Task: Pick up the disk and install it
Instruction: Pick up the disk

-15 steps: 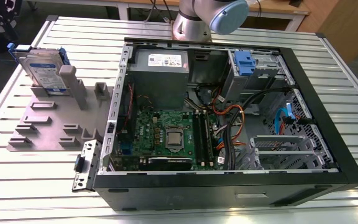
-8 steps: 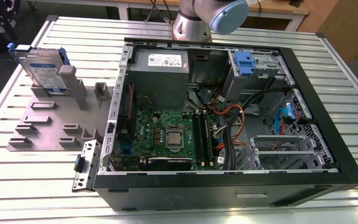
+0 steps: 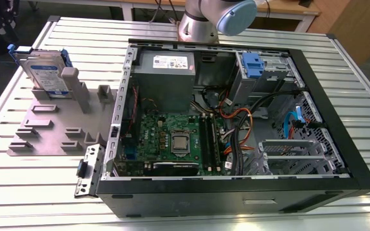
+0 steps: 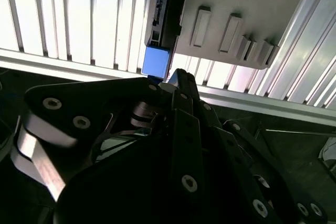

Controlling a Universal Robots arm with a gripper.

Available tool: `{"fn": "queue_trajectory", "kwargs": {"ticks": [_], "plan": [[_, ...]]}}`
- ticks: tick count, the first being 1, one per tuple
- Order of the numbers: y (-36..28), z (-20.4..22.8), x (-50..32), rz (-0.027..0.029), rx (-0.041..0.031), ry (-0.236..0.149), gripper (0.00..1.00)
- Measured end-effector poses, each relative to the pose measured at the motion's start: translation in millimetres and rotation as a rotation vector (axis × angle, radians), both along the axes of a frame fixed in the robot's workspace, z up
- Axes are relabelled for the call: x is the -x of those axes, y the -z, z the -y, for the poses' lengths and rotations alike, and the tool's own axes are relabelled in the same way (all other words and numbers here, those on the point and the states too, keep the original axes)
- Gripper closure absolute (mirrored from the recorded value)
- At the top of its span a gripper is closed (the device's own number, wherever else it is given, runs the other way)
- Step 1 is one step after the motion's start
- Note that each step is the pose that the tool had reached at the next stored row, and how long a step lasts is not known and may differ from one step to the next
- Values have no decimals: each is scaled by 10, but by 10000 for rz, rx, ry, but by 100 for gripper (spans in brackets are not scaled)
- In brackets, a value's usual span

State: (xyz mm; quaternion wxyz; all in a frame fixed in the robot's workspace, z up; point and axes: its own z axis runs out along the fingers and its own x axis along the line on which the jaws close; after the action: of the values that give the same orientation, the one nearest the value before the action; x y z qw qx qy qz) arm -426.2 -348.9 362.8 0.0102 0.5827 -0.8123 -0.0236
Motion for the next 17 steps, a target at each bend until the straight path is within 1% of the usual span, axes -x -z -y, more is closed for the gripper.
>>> {"fn": "queue_trajectory", "kwargs": {"ticks": [17], "plan": [[1,0,0,2,-5,-26,89]]}}
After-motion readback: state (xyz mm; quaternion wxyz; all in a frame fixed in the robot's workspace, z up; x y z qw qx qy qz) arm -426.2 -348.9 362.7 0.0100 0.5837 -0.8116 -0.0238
